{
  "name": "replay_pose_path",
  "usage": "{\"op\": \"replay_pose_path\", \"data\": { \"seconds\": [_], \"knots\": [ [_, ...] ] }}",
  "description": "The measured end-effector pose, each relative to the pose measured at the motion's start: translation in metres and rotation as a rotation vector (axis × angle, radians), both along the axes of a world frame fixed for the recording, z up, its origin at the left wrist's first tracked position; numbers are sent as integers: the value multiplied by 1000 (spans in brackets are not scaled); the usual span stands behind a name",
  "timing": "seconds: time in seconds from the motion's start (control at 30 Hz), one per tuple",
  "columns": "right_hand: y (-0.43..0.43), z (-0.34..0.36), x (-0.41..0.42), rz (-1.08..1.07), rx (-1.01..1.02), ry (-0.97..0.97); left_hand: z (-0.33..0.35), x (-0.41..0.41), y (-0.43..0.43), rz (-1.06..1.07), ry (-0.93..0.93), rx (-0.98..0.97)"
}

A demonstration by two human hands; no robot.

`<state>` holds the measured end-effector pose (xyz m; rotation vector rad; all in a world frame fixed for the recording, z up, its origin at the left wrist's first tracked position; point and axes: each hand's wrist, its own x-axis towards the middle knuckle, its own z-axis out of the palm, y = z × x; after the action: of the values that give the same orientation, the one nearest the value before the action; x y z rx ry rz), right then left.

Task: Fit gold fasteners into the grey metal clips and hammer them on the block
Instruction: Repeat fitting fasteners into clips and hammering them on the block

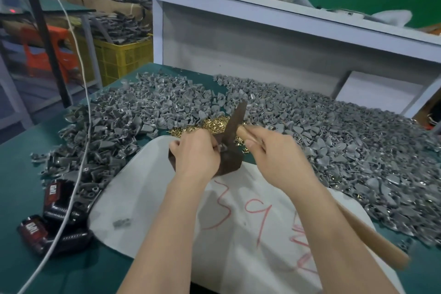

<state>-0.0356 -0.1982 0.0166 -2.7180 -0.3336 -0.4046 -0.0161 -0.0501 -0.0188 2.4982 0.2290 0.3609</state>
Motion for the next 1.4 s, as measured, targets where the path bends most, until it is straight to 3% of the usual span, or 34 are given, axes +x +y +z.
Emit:
{"op": "replay_pose_path", "data": {
  "seconds": [0.07,0.17,0.3,0.4,0.53,0.63,0.73,0.8,0.9,1.0,1.07,1.13,1.23,1.4],
  "knots": [
    [-7,4,6,-23,128,-55,1,1,0,3,-4,-8],
    [-16,-1,21,-106,359,36,0,0,0,7,1,-14],
    [-20,-23,32,-169,268,327,1,-1,0,6,10,-30],
    [-16,-39,31,-229,176,423,3,-2,0,6,8,-32],
    [-14,-40,29,-271,26,237,3,-3,-1,-20,-35,-69],
    [-6,-27,26,-55,196,84,5,-4,-4,-84,-96,-145],
    [11,-19,31,155,426,212,8,-4,-7,-162,-113,-232],
    [12,-13,43,63,517,101,8,-4,-6,-136,-161,-345],
    [-1,1,69,-302,699,-77,10,-1,2,44,-363,-590],
    [5,0,84,-487,406,94,15,-1,10,224,-497,-912],
    [31,-7,88,-285,214,85,16,1,14,309,-517,-1130],
    [64,-8,87,20,156,108,16,2,18,380,-516,-1275],
    [112,-7,95,199,-1,275,13,4,23,461,-521,-1348],
    [156,-16,110,173,-335,505,14,2,25,490,-545,-1392]
  ]
}}
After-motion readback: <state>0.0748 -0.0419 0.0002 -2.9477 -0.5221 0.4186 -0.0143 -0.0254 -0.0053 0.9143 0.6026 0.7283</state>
